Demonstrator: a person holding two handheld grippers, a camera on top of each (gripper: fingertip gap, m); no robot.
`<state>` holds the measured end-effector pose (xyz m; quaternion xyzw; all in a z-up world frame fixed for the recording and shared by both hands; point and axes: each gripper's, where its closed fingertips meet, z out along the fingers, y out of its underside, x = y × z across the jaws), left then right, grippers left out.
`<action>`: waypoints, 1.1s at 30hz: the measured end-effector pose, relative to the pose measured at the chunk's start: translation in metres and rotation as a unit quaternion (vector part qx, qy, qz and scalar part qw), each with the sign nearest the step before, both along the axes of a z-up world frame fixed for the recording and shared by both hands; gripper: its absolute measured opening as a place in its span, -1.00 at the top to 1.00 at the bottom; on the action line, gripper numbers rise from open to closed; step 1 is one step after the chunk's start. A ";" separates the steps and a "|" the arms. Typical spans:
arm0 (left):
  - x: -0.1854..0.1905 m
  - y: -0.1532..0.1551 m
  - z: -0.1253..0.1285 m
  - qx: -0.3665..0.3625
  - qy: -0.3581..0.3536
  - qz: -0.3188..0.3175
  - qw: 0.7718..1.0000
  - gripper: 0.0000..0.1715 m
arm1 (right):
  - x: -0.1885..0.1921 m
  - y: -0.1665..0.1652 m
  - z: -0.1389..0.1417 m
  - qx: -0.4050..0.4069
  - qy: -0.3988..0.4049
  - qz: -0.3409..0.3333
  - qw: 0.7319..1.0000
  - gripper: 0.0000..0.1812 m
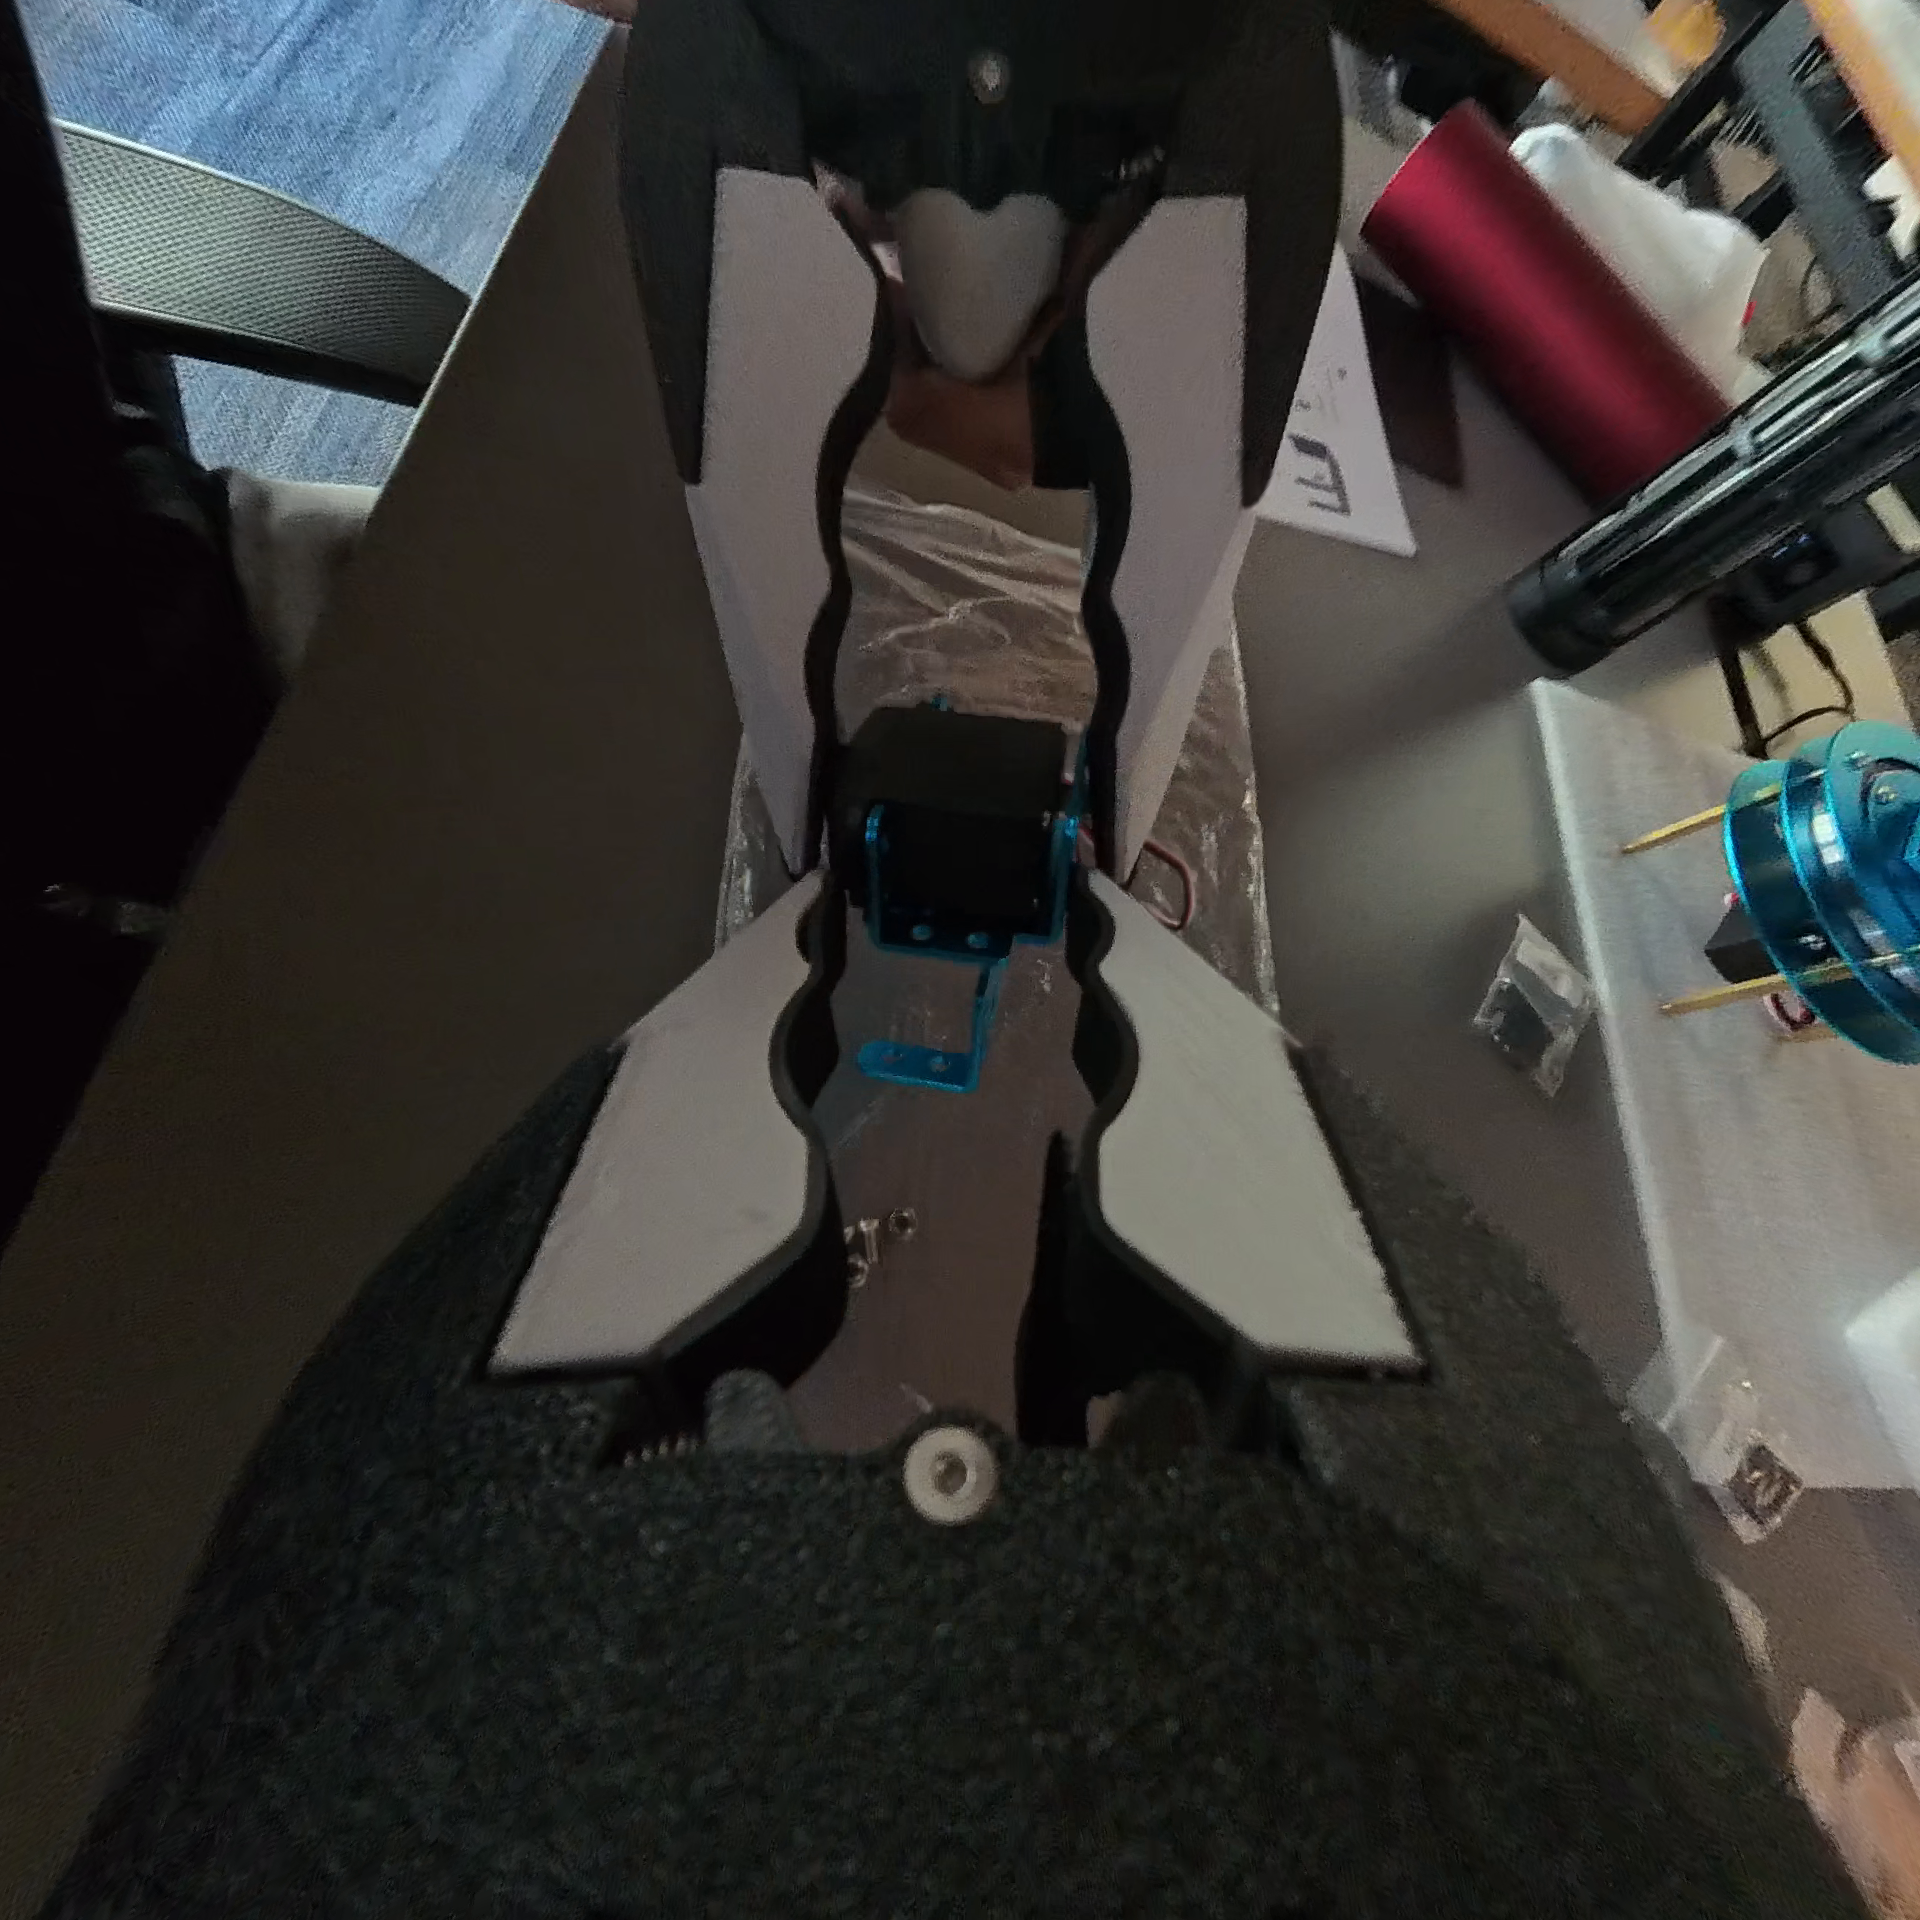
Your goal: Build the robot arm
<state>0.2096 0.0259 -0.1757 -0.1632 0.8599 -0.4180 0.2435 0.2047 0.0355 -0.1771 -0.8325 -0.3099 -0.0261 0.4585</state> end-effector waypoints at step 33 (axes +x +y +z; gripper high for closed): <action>0.014 0.019 -0.002 -0.276 0.245 0.060 0.928 0.42 | 0.015 0.012 0.015 -0.102 0.335 0.025 0.936 0.97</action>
